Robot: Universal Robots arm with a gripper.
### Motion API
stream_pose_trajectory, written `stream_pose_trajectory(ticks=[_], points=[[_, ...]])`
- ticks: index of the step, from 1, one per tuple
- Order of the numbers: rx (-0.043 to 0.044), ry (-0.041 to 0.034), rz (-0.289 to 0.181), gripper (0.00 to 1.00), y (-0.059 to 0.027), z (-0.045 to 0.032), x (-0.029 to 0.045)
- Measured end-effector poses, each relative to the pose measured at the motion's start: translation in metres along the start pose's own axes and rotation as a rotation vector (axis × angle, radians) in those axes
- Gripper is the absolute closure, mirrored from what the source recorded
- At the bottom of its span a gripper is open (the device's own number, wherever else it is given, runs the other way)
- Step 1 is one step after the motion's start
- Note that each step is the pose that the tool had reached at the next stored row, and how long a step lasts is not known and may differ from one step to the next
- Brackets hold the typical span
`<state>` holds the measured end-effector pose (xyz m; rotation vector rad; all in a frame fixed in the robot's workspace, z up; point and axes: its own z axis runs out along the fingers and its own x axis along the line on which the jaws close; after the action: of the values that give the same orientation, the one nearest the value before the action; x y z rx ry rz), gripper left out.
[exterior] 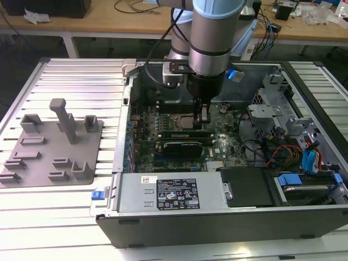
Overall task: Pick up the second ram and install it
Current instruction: 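Press down the second ram until it locks into place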
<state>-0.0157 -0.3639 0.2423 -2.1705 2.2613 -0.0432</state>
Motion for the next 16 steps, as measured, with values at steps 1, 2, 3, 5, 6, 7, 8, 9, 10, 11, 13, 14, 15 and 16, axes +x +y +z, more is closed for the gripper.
stream_pose_trajectory(ticks=[1, 2, 3, 5, 6, 7, 8, 9, 10, 11, 13, 14, 15, 16], points=[[0.0009, 0.0001, 0.000, 0.92, 0.0037, 0.0003, -0.0003], [0.0013, 0.0001, 0.000, 0.92, 0.0056, 0.0004, -0.0004], [0.0017, 0.0000, 0.000, 0.92, 0.0076, 0.0006, -0.0005], [0.0040, -0.0001, 0.000, 0.92, 0.0182, 0.0010, -0.0012], [0.0053, -0.0001, 0.000, 0.92, 0.0241, 0.0011, -0.0015], [0.0070, -0.0005, 0.001, 0.92, 0.0311, 0.0013, -0.0020], [0.0076, -0.0005, 0.001, 0.92, 0.0345, 0.0013, -0.0020], [0.0085, -0.0002, 0.001, 0.92, 0.0411, 0.0013, -0.0021], [0.0091, -0.0001, 0.001, 0.92, 0.0458, 0.0013, -0.0021], [0.0093, 0.0004, 0.001, 0.92, 0.0481, 0.0013, -0.0021], [0.0092, 0.0022, 0.001, 0.92, 0.0484, 0.0012, -0.0020], [0.0066, 0.0026, 0.001, 0.92, 0.0484, 0.0013, -0.0021], [-0.0018, 0.0029, 0.001, 0.92, 0.0483, 0.0013, -0.0021], [-0.0054, 0.0031, 0.001, 0.92, 0.0482, 0.0013, -0.0021]])
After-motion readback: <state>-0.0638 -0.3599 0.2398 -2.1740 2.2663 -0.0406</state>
